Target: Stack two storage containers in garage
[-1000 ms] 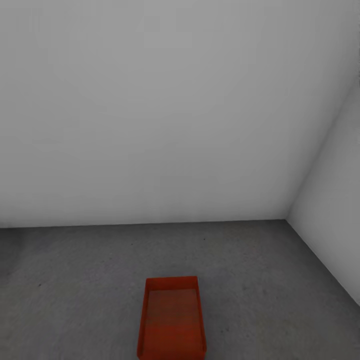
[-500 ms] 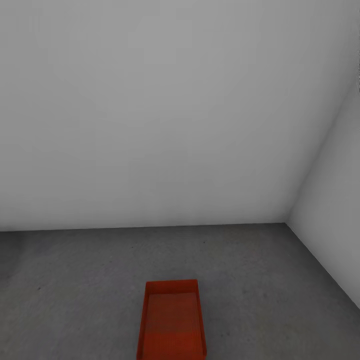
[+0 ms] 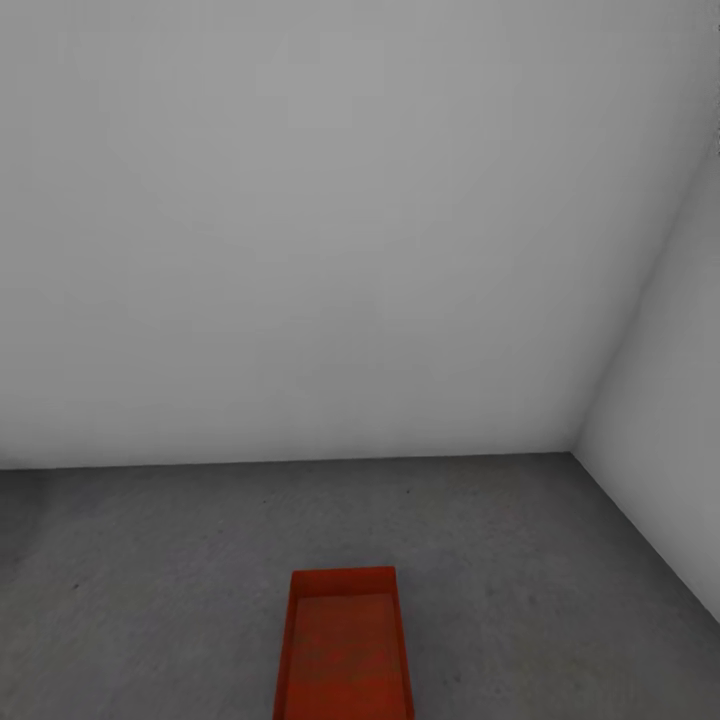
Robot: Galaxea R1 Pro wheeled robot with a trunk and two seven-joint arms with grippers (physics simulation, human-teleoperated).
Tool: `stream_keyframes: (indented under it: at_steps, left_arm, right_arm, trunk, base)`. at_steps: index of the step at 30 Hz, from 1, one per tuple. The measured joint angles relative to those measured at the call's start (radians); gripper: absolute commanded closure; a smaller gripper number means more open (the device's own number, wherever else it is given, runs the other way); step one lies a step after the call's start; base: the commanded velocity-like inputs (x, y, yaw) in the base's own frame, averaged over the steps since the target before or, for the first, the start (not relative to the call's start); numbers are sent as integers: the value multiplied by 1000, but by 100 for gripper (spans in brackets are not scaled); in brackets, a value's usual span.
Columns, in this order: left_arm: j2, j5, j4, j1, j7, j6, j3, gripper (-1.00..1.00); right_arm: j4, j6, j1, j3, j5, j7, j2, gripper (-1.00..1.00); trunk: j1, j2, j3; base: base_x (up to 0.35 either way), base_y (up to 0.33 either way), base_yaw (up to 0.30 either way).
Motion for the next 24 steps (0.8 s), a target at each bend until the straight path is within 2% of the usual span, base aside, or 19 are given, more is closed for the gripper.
stream_keyframes:
  at_steps: [24]
  left_arm:
    - [-3,-2,0,0,0,8,0,-100]
  right_arm:
    - [0,0,0,0,0,-6,-1,-100]
  trunk:
    - [0,0,39]
  base:
    - [0,0,0]
